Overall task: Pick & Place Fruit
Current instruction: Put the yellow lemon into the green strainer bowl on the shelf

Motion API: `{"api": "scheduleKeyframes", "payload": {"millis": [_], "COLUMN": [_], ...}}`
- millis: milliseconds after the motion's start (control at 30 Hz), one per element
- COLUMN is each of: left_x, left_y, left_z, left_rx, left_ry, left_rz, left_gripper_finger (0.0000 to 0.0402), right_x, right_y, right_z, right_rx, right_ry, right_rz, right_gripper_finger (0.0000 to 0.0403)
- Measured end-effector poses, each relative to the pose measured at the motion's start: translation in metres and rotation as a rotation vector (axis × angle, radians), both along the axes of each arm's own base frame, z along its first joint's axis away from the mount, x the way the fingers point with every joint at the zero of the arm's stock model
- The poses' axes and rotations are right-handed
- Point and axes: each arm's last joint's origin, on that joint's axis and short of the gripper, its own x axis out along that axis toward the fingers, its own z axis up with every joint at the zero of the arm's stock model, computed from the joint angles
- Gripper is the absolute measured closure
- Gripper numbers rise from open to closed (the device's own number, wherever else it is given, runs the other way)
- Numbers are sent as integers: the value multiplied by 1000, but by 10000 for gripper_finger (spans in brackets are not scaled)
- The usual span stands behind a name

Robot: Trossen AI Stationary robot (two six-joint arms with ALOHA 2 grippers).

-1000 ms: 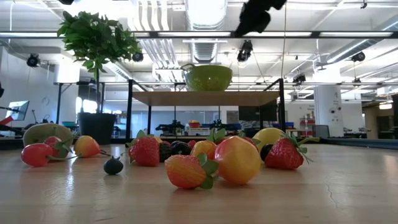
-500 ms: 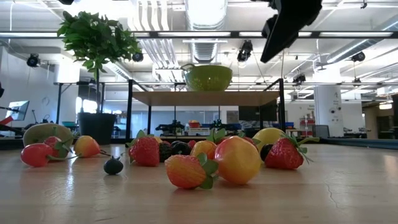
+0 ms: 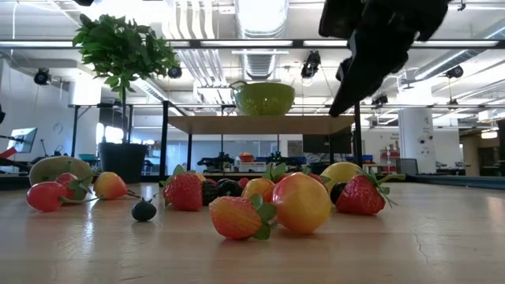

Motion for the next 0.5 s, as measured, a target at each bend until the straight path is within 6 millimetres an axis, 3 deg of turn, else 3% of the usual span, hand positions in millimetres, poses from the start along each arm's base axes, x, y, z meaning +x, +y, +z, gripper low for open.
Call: {"api": "scheduleKeyframes", "payload": {"millis": [267,500], "left_x": [0,0], "left_y": [0,0], "left_z": [0,0], "left_rx": [0,0], "left_ry": [0,0], "left_rz": [-1,0], "left_gripper_finger": [339,339], "right_x": [-4,-10], "right_y": [-2,-5], "right_z": [-19,-38], "right_rx": [6,17], "right_ry": [-41,-99], "right_rz": [-4,-12], "right_gripper_finger": [148,128]}}
